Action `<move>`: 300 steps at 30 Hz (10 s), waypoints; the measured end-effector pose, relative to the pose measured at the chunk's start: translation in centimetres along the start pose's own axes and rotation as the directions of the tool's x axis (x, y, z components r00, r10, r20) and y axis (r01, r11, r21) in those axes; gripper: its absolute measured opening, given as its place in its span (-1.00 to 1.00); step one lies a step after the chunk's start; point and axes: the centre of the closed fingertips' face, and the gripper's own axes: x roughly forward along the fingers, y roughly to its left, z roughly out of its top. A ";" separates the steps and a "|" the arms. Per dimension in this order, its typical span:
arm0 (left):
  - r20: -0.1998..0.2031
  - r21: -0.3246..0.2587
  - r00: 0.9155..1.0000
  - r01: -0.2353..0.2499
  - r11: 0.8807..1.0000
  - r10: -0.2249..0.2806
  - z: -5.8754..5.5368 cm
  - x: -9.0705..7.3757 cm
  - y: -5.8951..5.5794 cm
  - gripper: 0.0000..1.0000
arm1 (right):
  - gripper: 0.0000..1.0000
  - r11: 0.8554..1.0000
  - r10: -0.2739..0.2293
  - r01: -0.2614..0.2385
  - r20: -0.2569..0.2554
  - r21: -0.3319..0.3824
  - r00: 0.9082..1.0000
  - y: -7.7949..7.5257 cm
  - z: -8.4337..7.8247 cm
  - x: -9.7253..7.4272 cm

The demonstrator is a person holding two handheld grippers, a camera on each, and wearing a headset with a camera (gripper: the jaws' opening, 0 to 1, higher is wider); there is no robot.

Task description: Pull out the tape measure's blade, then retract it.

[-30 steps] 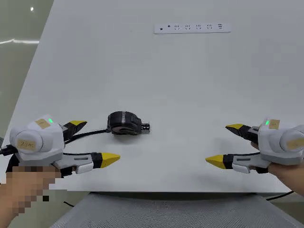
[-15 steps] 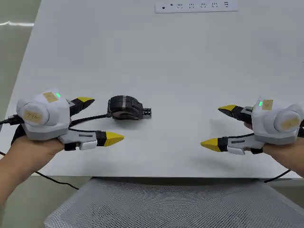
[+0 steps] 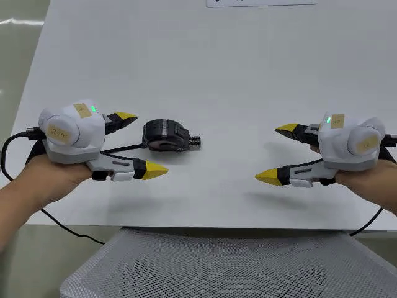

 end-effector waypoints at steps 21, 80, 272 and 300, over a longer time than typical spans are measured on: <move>-0.009 0.052 0.999 0.047 0.998 -0.047 0.1 1.7 1.2 0.22 | 0.34 0.999 0.041 -0.040 0.004 -0.024 0.999 0.0 1.0 1.9; -0.154 0.288 0.977 0.187 0.939 -0.147 -0.9 3.1 1.6 -0.41 | 0.06 0.981 0.129 -0.121 0.041 -0.155 0.991 1.3 3.8 7.0; -0.240 0.319 0.961 0.213 0.923 -0.138 -1.2 3.1 1.5 -0.45 | -0.78 0.952 0.068 -0.108 -0.148 -0.285 0.987 -4.6 -4.0 -2.9; -0.255 0.325 0.958 0.214 0.921 -0.133 -1.2 3.2 1.4 -0.45 | -0.77 0.964 0.044 -0.086 -0.167 -0.253 0.985 -5.4 -5.8 -4.6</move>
